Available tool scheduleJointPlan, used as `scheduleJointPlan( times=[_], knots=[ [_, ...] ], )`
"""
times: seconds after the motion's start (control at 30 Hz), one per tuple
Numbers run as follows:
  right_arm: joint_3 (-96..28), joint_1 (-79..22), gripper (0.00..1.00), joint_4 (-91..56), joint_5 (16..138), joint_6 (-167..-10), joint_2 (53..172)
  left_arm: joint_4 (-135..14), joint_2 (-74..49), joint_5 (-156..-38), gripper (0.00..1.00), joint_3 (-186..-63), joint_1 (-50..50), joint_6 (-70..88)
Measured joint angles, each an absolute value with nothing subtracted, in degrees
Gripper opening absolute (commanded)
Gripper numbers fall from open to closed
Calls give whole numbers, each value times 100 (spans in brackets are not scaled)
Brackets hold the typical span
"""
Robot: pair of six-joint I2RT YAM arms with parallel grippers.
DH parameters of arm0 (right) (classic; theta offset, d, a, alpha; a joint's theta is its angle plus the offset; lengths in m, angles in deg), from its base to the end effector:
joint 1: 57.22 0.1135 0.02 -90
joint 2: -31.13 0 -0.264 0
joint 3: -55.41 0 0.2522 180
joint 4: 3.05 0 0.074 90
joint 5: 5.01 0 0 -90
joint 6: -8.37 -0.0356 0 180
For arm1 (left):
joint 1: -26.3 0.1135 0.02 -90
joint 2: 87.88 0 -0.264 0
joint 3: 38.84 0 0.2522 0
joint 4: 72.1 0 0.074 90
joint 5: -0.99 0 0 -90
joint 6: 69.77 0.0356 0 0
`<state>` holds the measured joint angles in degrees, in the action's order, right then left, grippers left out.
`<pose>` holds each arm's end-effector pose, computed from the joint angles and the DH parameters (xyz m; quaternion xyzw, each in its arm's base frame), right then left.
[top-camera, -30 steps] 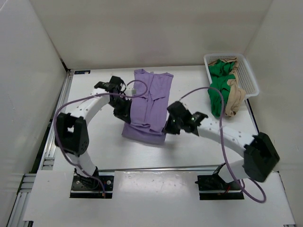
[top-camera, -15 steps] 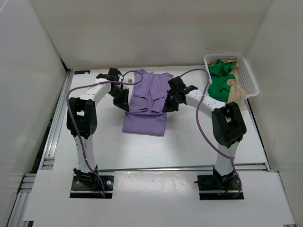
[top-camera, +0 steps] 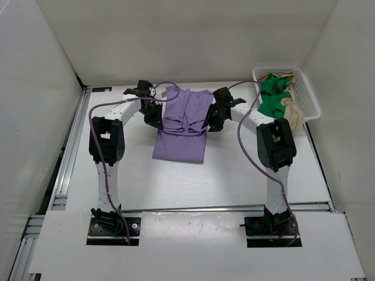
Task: Fold and stack the t-shirts
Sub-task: Fold the folded rectangular tshirt in 1/3 of the way
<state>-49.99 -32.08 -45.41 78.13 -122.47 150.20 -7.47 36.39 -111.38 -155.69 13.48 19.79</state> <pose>0.4096 0.1969 0.1940 0.1131 0.9481 0.2068 0.2134 0.4374 -0.1134 0.1974 0.1346 0.9601 -0.2080 0.1299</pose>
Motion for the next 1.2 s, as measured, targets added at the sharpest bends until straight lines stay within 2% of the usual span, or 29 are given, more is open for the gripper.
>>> scheduleJointPlan(
  times=[0.03,0.13,0.17,0.2,0.3,0.33,0.43,0.57,0.67,0.77,1.0,1.2],
  knots=[
    [-5051,-3249,49,-4545,7844,-12247,15077,-747,3718,-11105,23,-15633,1350,1979],
    [-5143,-3424,50,-4617,7912,-12284,15184,-749,3980,-11024,36,-15871,1380,1994],
    [-5217,-3494,50,-4654,7945,-12284,15223,-756,4098,-10998,44,-16004,1407,1998],
    [-5298,-3551,49,-4681,7971,-12247,15243,-771,4194,-10976,46,-16127,1444,2003],
    [-5517,-3660,39,-4683,8058,-12032,15212,-775,4340,-10941,56,-16485,1617,1998],
    [-5521,-3634,31,-4667,8113,-11938,15149,-786,4343,-10937,57,-16594,1660,1996],
    [-5425,-3265,14,-4683,8391,-11639,14849,-900,4288,-10926,58,-16817,1791,1994],
    [-5383,-2259,6,-4661,8600,-11392,14594,-1003,4019,-10906,58,-16640,1837,1998],
    [-5532,-1579,5,-4681,8495,-11379,14782,-1055,3602,-10882,58,-15996,1831,2000],
    [-5851,-1348,3,-4683,8380,-11423,15243,-1018,3200,-10887,57,-15263,1831,2000],
    [-6319,-1590,2,-4761,8358,-11632,16229,-1060,2808,-10904,56,-14046,1767,1998],
    [-6640,-1730,2,-4777,8598,-11875,16349,-1108,2793,-10906,56,-13674,1457,1998]
  ],
)
